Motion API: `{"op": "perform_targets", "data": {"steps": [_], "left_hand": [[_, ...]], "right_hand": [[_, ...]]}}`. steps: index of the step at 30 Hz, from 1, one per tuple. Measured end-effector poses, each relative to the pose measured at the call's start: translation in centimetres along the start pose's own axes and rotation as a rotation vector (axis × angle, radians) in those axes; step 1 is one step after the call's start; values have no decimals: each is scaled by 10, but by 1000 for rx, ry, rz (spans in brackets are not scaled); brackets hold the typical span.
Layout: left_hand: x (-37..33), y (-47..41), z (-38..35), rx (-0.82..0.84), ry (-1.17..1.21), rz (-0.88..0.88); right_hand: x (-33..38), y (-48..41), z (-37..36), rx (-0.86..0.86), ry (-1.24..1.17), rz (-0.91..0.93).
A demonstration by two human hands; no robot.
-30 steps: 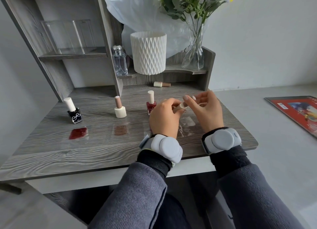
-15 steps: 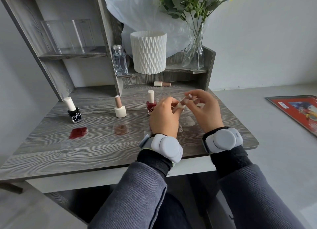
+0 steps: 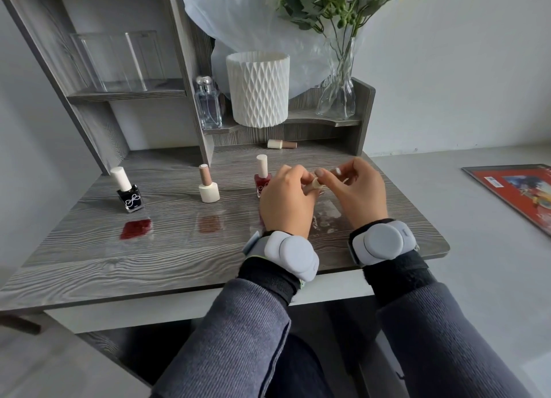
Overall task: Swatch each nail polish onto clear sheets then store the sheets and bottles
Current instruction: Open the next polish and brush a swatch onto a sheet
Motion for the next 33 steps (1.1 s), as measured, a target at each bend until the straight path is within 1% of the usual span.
{"op": "perform_targets", "data": {"steps": [4,8,10,13,17,22,27,30,33], "left_hand": [[1,1,-1,12,-1,19],[3,1,0,41,1,61],[3,1,0,54,12,73],[4,1,0,68,10,93],[4,1,-1,82,15,109],[5,-1,-3,69,25,117],[7,-2,-2,46,-13,139],[8,-2,-4,41,30,180],[8,-3,-2,-8,41,144]], "right_hand": [[3,1,1,-18,-81,72],[6,1,-1,59,-89,148],[8,2,-1,67,-83,171],[8,1,1,26,-116,140],[6,0,4,-30,-101,113],[0,-2,4,-59,-106,36],[-3,-1,7,-110,-109,-26],[-3,-2,9,-141,-123,-36],[-2,-2,9,-142,-133,-40]]}}
Point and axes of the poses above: each hand's wrist, its own y-axis away from the middle knuckle, its own z-axis out of the back of the hand, x = y × z, the point moved 4 cm from there along -y, towards the middle knuckle, and after that the axes turned 11 degrees about y, right-handed, at the moved point
